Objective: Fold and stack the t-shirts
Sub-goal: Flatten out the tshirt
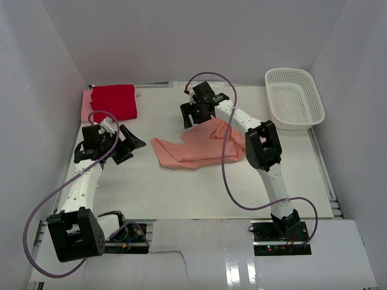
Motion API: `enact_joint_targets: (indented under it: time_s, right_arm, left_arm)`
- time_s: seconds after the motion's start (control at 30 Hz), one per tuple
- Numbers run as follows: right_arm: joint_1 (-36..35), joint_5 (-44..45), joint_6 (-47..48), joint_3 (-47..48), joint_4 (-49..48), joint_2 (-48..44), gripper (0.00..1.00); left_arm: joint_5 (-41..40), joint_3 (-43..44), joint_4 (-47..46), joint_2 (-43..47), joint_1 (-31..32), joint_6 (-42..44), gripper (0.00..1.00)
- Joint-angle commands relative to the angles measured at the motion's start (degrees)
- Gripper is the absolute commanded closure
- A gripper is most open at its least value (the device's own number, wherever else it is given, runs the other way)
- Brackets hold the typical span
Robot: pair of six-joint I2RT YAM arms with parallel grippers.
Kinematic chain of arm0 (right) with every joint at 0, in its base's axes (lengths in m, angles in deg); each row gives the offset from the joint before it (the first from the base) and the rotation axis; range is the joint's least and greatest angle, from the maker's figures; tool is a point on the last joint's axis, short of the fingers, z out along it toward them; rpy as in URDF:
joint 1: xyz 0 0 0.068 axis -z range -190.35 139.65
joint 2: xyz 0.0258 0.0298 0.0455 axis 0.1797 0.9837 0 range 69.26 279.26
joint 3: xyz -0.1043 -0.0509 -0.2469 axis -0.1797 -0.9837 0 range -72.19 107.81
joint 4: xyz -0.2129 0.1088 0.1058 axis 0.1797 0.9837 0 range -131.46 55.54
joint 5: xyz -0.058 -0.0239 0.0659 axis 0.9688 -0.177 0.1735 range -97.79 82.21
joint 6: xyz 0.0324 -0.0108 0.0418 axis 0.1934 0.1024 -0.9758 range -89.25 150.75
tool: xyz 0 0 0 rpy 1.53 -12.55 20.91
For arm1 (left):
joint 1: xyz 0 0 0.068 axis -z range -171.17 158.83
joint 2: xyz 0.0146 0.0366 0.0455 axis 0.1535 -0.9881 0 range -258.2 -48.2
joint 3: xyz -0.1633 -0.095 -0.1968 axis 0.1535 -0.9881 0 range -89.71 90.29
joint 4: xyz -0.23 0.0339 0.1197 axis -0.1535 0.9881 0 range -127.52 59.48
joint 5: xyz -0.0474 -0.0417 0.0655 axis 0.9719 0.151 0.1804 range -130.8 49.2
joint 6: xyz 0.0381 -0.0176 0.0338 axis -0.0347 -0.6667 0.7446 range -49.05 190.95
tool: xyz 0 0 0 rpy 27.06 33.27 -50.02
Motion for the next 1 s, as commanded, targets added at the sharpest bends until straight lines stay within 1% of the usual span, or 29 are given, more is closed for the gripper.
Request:
enact_joint_targets:
  time_s: [0.0, 0.07, 0.1, 0.13, 0.23, 0.43, 0.63, 0.67, 0.73, 0.83, 0.9, 0.97]
  right_arm:
    - [-1.57, -3.46, -0.32, 1.94, 0.13, 2.59, 0.23]
    - [-2.01, -3.81, -0.59, 1.32, -0.84, 3.48, 0.24]
    - [-2.28, -3.99, -0.68, 1.23, -1.11, 4.18, 0.28]
    - [-2.71, -4.16, -0.76, 1.23, -1.46, 4.45, 0.28]
    - [-3.77, -4.52, -0.59, 1.06, -1.72, 5.24, 0.28]
    - [-5.62, -2.50, -0.24, 0.00, -2.08, 5.24, 0.28]
    - [-7.72, 2.77, 1.52, 0.09, -1.90, 5.50, 0.31]
    - [-8.08, 4.95, 1.87, 0.00, -1.90, 5.33, 0.32]
    - [-9.13, 7.95, 2.92, 0.35, -1.46, 5.50, 0.34]
    - [-9.49, 8.58, 3.36, 1.75, -0.06, 6.82, 0.38]
    - [-9.83, 11.21, 3.45, 2.20, 0.73, 7.79, 0.42]
    - [-10.01, 12.88, 3.37, 2.37, 1.09, 8.49, 0.43]
  left_arm:
    - [0.32, -0.19, -0.45, 0.07, 0.23, -0.30, 0.02]
    - [0.31, -0.19, -0.45, -1.06, 0.23, -0.83, 0.02]
    - [0.23, -0.19, -0.45, -1.51, 0.23, -1.09, 0.02]
    - [0.40, -0.11, -0.54, -2.03, 0.23, -1.18, 0.02]
    - [0.40, 0.42, -0.72, -3.01, 0.23, -1.62, 0.02]
    - [-0.21, 0.77, -0.89, -3.09, 0.23, -1.62, 0.02]
    - [-0.04, 0.51, -0.89, -2.92, 0.14, -1.27, 0.02]
    - [-0.04, 0.51, -0.89, -2.83, 0.23, -1.27, 0.02]
    - [-0.04, 0.60, -0.98, -3.00, 0.14, -1.18, 0.02]
    - [0.14, 0.69, -0.98, -3.09, 0.23, -1.10, 0.02]
    - [0.14, 0.60, -0.98, -3.09, 0.23, -1.10, 0.02]
    - [0.05, 0.51, -0.98, -3.27, 0.23, -1.01, 0.02]
